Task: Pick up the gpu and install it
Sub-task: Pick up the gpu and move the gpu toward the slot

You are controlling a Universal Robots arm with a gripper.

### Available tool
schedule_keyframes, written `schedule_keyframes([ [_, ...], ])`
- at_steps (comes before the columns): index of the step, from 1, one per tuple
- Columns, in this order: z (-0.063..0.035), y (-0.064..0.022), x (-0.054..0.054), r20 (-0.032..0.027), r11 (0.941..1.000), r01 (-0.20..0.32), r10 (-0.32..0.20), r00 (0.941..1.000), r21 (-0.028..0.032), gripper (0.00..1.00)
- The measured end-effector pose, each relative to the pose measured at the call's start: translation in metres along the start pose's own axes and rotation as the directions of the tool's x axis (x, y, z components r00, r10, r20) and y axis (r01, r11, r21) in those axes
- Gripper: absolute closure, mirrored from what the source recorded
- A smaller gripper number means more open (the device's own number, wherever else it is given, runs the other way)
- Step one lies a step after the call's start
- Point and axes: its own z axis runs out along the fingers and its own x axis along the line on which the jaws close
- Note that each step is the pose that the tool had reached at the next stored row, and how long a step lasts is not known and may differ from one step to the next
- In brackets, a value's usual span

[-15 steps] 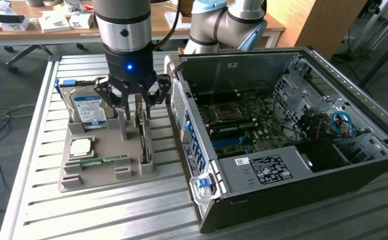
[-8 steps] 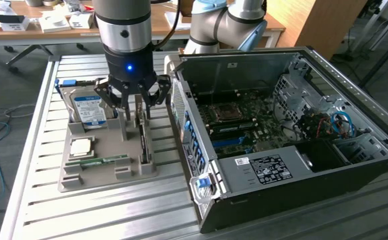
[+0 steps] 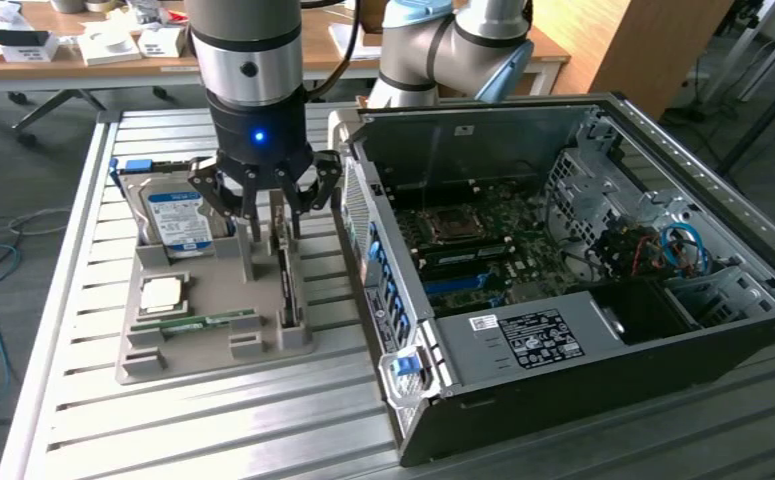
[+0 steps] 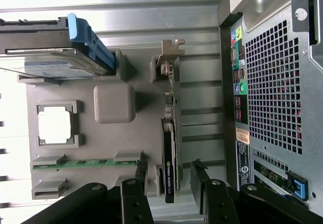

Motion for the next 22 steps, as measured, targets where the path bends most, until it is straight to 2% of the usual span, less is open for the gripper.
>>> schedule_keyframes([
  [13, 0.0016, -0.0001, 0.000, 0.0001, 1.0000, 0.000, 0.000, 1.0000, 0.0000, 0.53],
  [22, 0.0105, -0.0005, 0.000, 0.0001, 1.0000, 0.000, 0.000, 1.0000, 0.0000, 0.53],
])
